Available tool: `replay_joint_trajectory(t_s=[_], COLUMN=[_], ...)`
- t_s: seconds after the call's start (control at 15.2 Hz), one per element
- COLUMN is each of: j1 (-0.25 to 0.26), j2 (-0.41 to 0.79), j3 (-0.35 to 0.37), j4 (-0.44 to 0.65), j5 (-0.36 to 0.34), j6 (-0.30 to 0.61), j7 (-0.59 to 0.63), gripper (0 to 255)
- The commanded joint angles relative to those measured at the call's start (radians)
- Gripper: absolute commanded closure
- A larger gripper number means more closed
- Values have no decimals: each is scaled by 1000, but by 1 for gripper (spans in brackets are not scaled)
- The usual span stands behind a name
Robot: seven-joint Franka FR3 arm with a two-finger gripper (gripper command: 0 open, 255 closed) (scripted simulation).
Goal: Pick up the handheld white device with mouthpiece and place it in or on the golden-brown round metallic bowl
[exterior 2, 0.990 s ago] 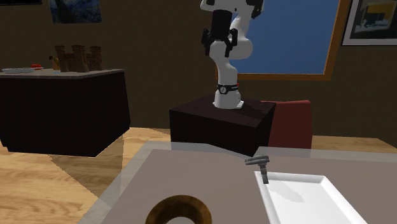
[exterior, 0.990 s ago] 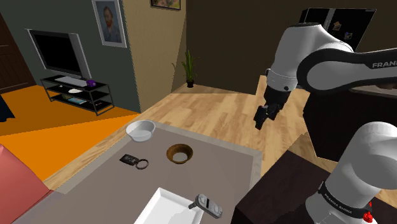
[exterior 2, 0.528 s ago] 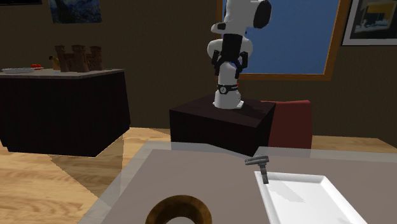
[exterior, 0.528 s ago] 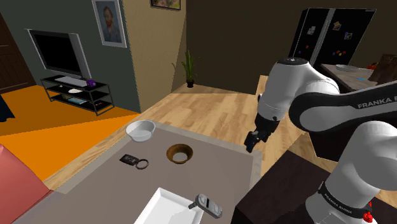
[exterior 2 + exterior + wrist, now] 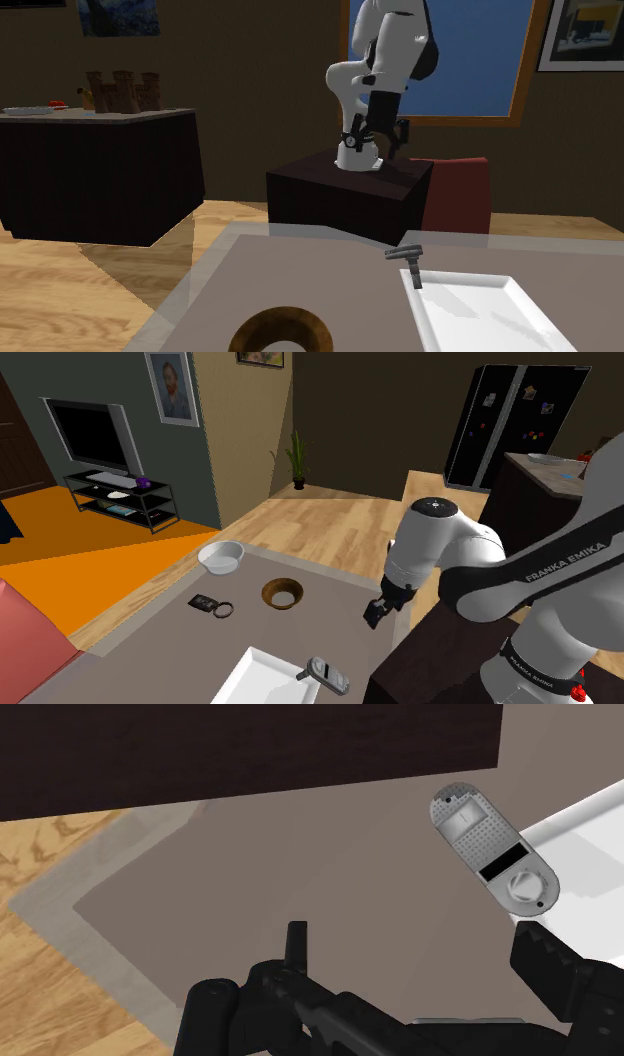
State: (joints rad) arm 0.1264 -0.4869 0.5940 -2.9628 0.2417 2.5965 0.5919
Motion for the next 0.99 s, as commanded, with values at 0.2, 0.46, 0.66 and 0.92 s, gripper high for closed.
replay_joint_trajectory(t_s=[0.2,0.46,0.66,0.92], j1=[-232,-735,-314,-270], j2=[280,777,787,879], j3=[276,575,174,105], j4=[35,215,268,316], j5=[-205,-1441,-1499,-1644], j6=[261,116,186,161], j7=[278,1247,1345,1450], gripper=[0,0,0,0])
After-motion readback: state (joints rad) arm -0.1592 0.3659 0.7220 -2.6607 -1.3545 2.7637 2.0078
